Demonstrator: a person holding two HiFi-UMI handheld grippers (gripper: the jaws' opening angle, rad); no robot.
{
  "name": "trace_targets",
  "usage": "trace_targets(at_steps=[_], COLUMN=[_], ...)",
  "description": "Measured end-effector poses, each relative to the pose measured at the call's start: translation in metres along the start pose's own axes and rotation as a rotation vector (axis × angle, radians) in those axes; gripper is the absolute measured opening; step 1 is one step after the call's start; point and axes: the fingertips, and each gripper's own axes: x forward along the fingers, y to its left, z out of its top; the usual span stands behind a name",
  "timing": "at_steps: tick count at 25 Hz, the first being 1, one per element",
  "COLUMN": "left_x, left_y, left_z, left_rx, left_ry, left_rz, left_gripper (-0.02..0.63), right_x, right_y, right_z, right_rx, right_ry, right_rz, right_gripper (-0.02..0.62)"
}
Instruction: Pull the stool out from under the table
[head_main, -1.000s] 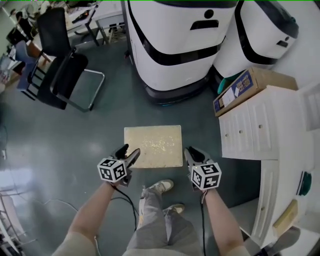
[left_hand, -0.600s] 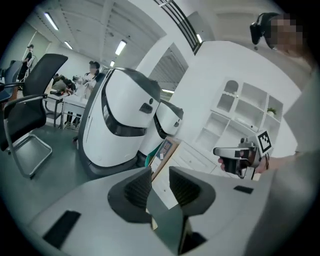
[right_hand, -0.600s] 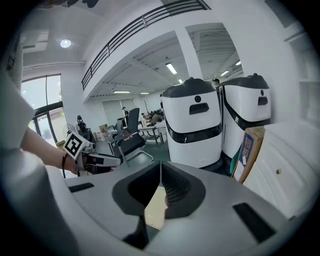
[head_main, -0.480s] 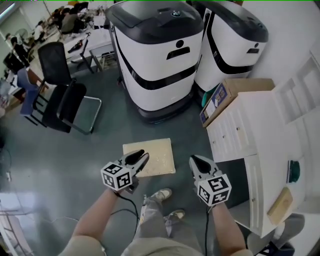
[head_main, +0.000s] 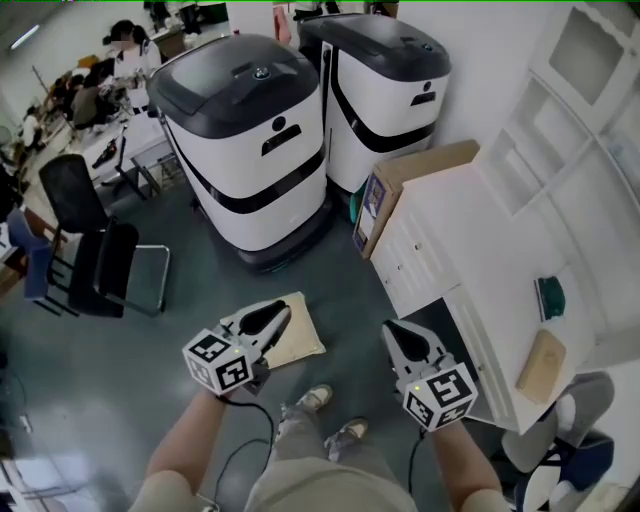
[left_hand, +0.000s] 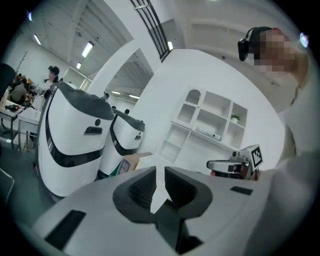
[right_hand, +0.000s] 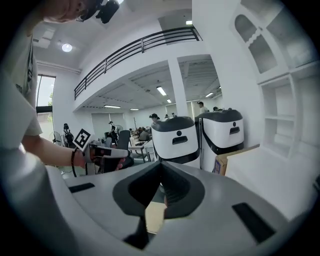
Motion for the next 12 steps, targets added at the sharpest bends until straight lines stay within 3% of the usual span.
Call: trace_targets(at_steps=[7, 12], left_x=[0.032, 0.053], left_y=[-0.111, -0.187], left_z=[0.042, 0.059], left_rx=[0.115, 0.174], left_ry=[0.021, 0.028], left_rz=[-0.202, -0.36], left_gripper=[0.058, 0.05], right_x=[-0.088, -0.141], right_y=[-0.012, -0.013], right_z=[0.055, 0.07], right_rx=[-0.001, -0.006], right_ry=[-0.109, -0.138], right_rz=[-0.113, -0.183], right_gripper=[0.021, 0.021])
